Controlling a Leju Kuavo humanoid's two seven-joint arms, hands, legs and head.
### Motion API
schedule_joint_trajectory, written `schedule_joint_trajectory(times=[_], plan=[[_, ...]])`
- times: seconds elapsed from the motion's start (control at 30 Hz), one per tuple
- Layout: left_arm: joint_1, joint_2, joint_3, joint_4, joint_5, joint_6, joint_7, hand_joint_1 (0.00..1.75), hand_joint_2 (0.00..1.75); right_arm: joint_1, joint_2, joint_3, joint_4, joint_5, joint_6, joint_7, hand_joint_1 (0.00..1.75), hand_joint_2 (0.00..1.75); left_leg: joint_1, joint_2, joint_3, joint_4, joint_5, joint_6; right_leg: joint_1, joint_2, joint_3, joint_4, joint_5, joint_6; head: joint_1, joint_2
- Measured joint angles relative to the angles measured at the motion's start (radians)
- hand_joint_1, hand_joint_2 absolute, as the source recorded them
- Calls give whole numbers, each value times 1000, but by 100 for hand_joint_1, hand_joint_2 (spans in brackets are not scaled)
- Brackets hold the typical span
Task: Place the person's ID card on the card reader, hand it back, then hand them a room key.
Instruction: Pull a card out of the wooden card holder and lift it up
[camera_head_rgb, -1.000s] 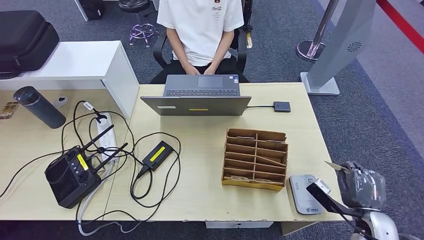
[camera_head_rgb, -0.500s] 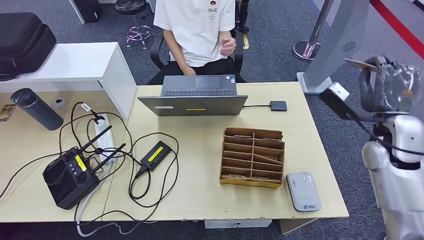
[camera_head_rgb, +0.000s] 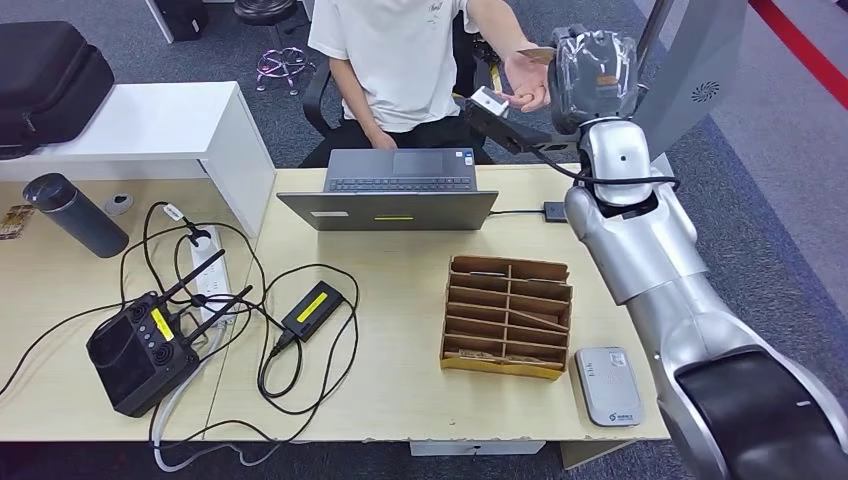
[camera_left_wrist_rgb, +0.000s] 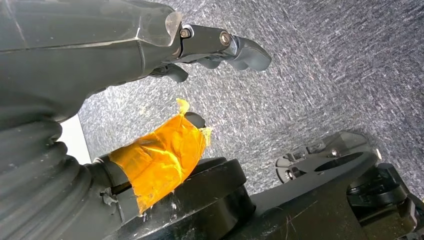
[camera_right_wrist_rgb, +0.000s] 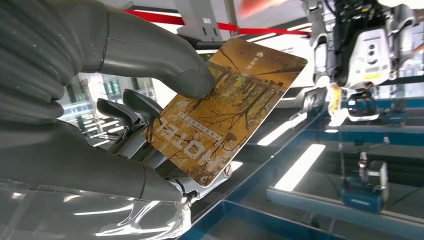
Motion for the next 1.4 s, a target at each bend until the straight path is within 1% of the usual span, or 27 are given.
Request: schedule_joint_trajectory(times=[0.17, 0.3, 0.57, 0.7, 0.8, 0.83, 0.93, 1.07, 1.23, 1.4], plan=[[-1, -1, -6, 0, -2, 0, 0, 0, 175, -13, 43, 24, 57, 1, -4, 4, 175, 175, 0, -1, 0, 0, 0, 0, 0, -1, 0, 0, 0, 0, 0, 0], [-1, -3, -6, 0, 2, 0, 0, 0, 175, -13, 59, 34, 89, 0, -11, 4, 0, 175, -1, -1, 0, 1, 0, 0, 0, -2, 0, -1, 0, 0, 0, 0], [-1, -4, -6, 0, 11, 0, 0, 0, 175, -3, 61, 40, 114, -9, -14, -3, 0, 175, 0, -2, 0, 1, 0, 0, 0, -2, 0, -1, 0, 0, 0, 0], [-1, -4, -6, 0, 18, 0, 0, 0, 175, 34, 55, 41, 101, -26, -30, -15, 0, 175, 0, -2, 0, 0, 0, 0, 0, -2, 0, -1, 0, 0, 0, 0], [0, -4, -6, 0, 29, 0, 0, 0, 175, 95, 36, 40, 54, -51, -57, -34, 0, 44, 0, -2, 0, 1, 0, 0, 0, -3, 0, -1, 0, 0, 0, 0], [1, -4, -6, 0, 33, 0, 0, 0, 175, 123, 27, 38, 30, -63, -67, -41, 0, 44, 0, -2, 0, 1, 0, 0, 0, -3, 0, -1, 0, 0, 0, 0], [5, -4, -6, 0, 50, 11, 0, 0, 175, 225, -8, 20, -72, -123, -92, -72, 0, 175, 0, -2, 0, 1, -1, 1, 0, -3, 1, -2, 0, 1, 0, 0], [15, -6, 0, 0, 84, 46, 0, 0, 175, 431, -62, -38, -283, -219, -118, -123, 0, 175, 0, -5, -1, 1, -3, 3, 0, -6, 1, -4, -2, 2, 0, 0], [25, -7, 19, 0, 108, 51, 0, 0, 175, 715, -115, -123, -541, -274, -160, -181, 0, 175, 0, -7, -1, 0, -6, 3, 0, -7, 2, -4, -5, 2, 0, 0], [28, -7, 30, 0, 122, 51, 0, 0, 175, 930, -147, -195, -755, -312, -185, -218, 0, 175, 0, -7, -1, 0, -8, 4, 0, -7, 2, -4, -7, 2, 0, 0]])
